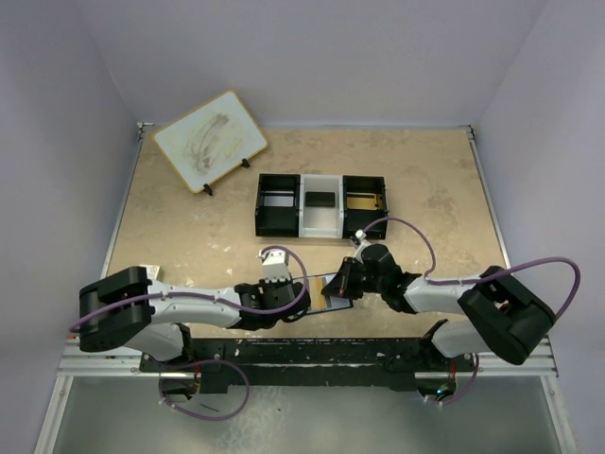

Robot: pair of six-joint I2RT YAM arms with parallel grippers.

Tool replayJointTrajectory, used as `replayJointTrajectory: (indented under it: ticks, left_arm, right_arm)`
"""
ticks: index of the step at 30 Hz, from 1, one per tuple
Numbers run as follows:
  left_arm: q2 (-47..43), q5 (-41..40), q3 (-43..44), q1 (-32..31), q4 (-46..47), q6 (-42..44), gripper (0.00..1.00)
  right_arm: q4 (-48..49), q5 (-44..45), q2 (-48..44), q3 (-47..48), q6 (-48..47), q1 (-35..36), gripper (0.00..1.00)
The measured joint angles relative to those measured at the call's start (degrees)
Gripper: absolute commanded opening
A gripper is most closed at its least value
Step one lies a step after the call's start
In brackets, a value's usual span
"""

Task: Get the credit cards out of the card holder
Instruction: Remove the credit card from the card holder.

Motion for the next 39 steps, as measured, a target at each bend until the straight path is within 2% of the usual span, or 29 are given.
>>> replayJointTrajectory:
  ticks: [11,19,24,31,39]
  left_arm:
    - [-2.73,1.75,0.31,0.0,3.74,3.45,0.17]
    - [7.26,5.14,9.4,0.0,4.79,8.61,0.01]
    - [9.84,5.49,10.19,0.0,1.73,8.92,0.01]
    - [6.78,5.14,7.3,0.0,1.07,8.44,0.0]
    - [7.19,3.72,7.08,0.0,0.48,7.85,0.0]
  right_arm:
    - [-3.06,0.98,-1.29,0.09,-1.75,0.0,0.02]
    - [-2.99,1.07,-1.01,0.13,-1.73,0.0,0.03]
    - [-3.21,1.33,-1.07,0.15,-1.73,-0.02,0.03]
    - [-3.17,1.31,-0.94,0.22,-1.73,-0.13,0.02]
    - [-3.21,1.27,-0.68,0.68,-1.73,-0.33,0.05]
